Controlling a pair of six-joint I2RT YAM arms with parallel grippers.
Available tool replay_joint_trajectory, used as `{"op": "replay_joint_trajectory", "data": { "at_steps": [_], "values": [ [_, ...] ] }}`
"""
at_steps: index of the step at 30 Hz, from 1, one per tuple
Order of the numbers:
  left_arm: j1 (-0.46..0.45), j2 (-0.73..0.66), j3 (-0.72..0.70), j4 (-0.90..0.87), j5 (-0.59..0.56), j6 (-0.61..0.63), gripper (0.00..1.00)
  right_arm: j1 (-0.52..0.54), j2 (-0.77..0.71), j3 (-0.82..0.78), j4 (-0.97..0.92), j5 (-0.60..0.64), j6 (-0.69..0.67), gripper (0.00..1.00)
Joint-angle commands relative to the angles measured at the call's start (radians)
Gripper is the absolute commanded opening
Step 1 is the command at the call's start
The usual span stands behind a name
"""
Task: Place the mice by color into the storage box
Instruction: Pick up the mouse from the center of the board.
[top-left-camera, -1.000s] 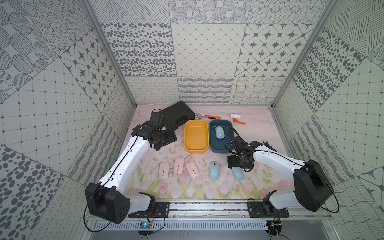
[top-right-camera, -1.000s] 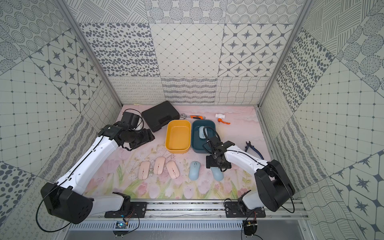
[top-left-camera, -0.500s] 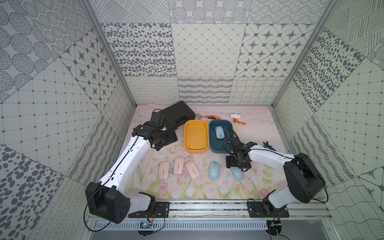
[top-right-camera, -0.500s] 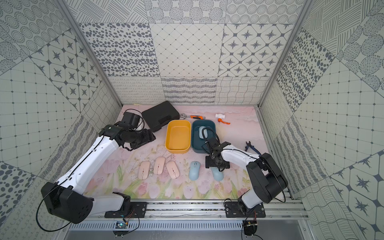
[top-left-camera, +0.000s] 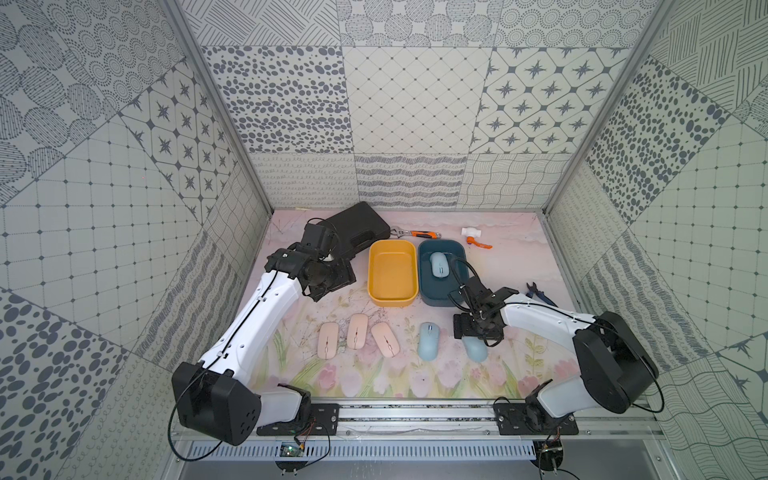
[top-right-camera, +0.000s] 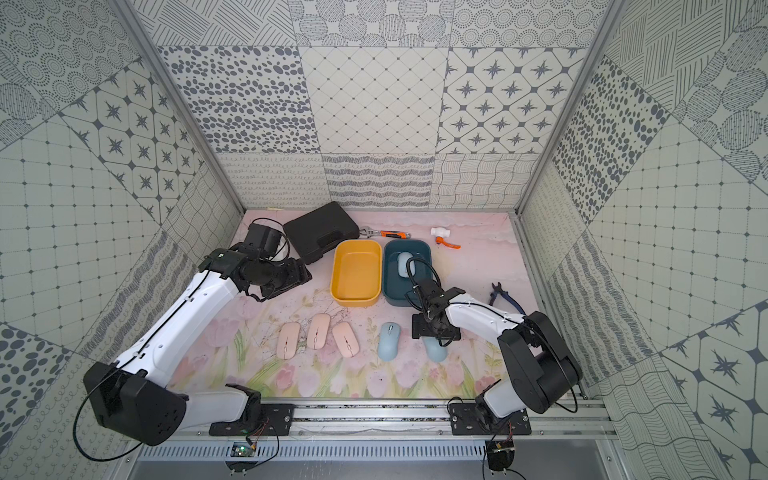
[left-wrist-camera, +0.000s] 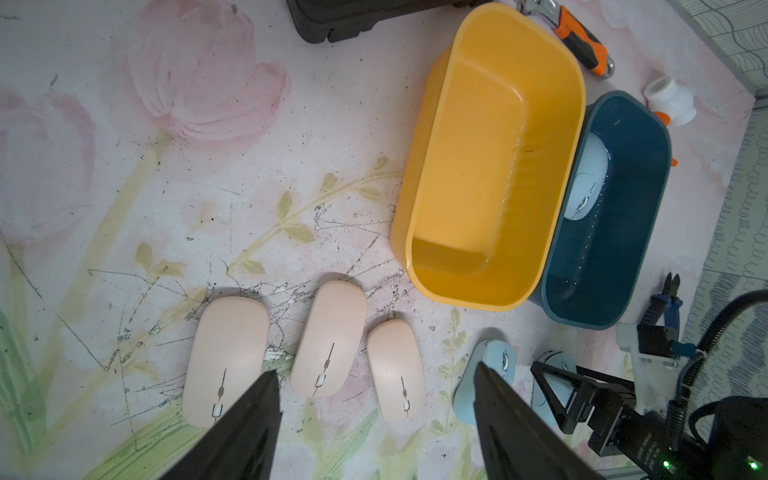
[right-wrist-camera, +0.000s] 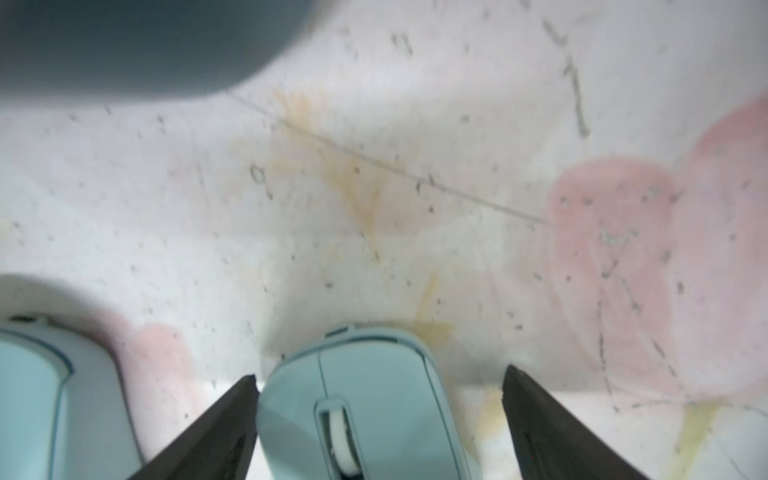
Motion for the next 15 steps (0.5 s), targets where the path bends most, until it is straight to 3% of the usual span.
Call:
{"op": "replay_joint_trajectory", "data": {
  "at_steps": [1, 7, 15],
  "values": [
    [-0.003, 0.008, 0.014, -0.019, -0.007, -0.013, 0.77, 0.005, -0.041, -0.013, -0.05, -0.016, 0.021, 0.95],
    [-0.006, 0.003, 0.014, -0.023, -0.011, -0.014, 0.77, 0.005, -0.015, -0.024, -0.027, -0.03, 0.015, 0.92],
    [-0.005, 0.003, 0.013, -0.025, -0.017, -0.016, 0.77, 0.026, -0.029, -0.01, -0.045, -0.034, 0.019, 0.77]
  ]
}}
